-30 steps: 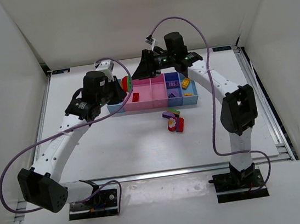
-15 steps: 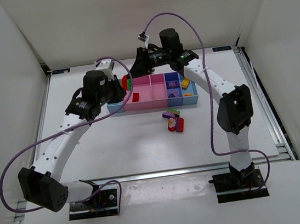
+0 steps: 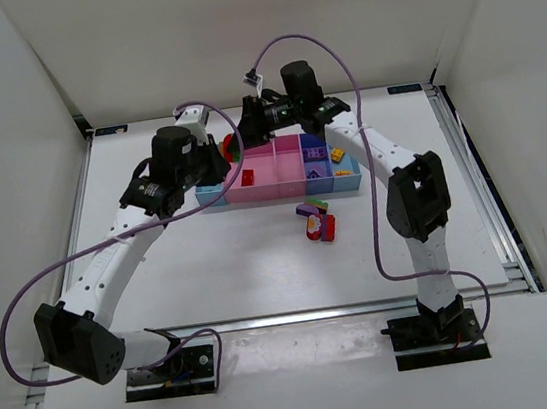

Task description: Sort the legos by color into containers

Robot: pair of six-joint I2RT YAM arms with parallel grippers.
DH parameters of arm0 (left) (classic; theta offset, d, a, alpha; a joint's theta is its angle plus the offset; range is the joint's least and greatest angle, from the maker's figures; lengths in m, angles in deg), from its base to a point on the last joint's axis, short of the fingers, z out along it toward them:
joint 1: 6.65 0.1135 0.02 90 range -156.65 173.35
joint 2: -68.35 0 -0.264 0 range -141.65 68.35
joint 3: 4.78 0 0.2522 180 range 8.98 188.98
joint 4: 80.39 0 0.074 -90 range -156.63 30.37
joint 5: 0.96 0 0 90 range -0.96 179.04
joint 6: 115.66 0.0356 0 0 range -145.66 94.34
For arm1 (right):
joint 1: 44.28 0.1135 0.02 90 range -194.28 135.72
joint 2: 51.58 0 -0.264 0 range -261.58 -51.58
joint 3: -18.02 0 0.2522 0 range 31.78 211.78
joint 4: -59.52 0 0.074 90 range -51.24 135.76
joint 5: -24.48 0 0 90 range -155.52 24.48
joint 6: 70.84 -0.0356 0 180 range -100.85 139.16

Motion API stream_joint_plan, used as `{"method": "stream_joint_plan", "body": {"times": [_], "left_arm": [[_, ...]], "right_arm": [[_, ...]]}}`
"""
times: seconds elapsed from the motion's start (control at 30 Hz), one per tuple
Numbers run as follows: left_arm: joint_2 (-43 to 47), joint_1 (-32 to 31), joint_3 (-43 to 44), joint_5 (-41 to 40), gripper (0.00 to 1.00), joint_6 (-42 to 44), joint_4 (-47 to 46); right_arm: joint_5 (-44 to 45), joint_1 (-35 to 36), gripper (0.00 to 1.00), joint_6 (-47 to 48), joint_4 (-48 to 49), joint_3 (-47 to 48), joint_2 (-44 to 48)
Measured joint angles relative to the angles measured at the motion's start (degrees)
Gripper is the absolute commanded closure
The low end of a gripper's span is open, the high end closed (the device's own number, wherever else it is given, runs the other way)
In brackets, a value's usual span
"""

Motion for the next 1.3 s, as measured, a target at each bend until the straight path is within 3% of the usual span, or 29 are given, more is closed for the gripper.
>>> {"method": "stream_joint_plan", "body": {"times": [0.13,0.17,0.3,0.6,0.87,1.13,1.3], "left_arm": [[0.00,0.00,0.02,0.11,0.90,0.15,-0.02],[0.00,0.00,0.02,0.11,0.90,0.17,-0.02],[-0.07,0.00,0.00,-0.24,0.90,0.35,-0.44],[-1.73,1.25,0.04,-1.03,0.90,-0.74,-0.48],[-6.27,10.10,2.34,-7.63,0.90,-1.62,-0.63],[-11.26,5.25,6.82,1.66,0.90,-1.90,-2.89],[-18.43,1.70,11.41,7.41,0.90,-4.70,-3.08]], "right_arm": [[-0.33,0.33,0.59,-0.28,0.28,0.11,-0.15],[-0.31,0.37,0.74,-0.17,0.50,0.11,-0.15],[-1.11,0.37,0.99,-1.16,1.38,0.11,-0.15],[0.42,-0.70,1.00,0.09,3.87,-5.99,2.82],[-0.37,-8.76,1.00,4.39,-0.83,-14.80,12.85],[2.29,-14.80,1.00,11.80,-7.15,-18.82,19.37],[8.79,-20.26,1.00,15.98,-12.41,-22.05,22.01]]}}
